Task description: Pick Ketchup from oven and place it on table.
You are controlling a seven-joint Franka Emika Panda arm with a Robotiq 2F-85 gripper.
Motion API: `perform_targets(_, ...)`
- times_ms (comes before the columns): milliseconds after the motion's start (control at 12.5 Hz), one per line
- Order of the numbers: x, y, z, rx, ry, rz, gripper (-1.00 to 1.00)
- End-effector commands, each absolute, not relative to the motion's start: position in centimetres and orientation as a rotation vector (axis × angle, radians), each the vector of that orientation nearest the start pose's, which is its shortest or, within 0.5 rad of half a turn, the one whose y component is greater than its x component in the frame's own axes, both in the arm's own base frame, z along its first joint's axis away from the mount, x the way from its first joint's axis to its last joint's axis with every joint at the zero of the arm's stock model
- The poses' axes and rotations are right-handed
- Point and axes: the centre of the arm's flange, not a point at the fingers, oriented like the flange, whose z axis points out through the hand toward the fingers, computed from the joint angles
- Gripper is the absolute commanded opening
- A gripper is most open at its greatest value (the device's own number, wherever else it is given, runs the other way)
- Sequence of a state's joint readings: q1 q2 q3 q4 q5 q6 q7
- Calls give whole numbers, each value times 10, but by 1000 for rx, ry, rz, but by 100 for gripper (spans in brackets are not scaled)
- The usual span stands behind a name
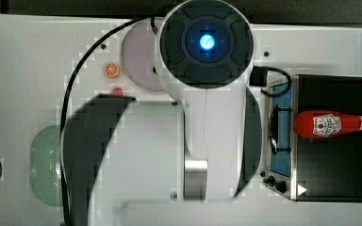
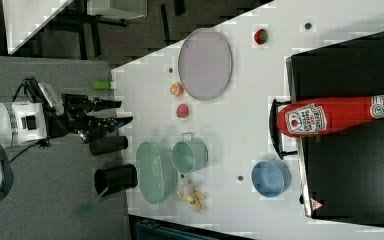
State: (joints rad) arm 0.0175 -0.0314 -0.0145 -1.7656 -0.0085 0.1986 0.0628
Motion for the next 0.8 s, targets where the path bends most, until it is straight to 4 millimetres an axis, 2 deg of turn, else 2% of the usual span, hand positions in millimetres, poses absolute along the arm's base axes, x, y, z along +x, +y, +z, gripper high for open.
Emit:
perform_targets(80,442,-35,626,-2785,1419,-3,60)
perform_targets(240,442,-35,625,-2784,1422,-2,99)
perform_targets(480,444,-57,623,-2747,1478,-9,100)
perform_targets(640,449,-91,615,-2685,1561,-17,100)
perform_targets(800,455,-137,599,-2603,1669,-20,100)
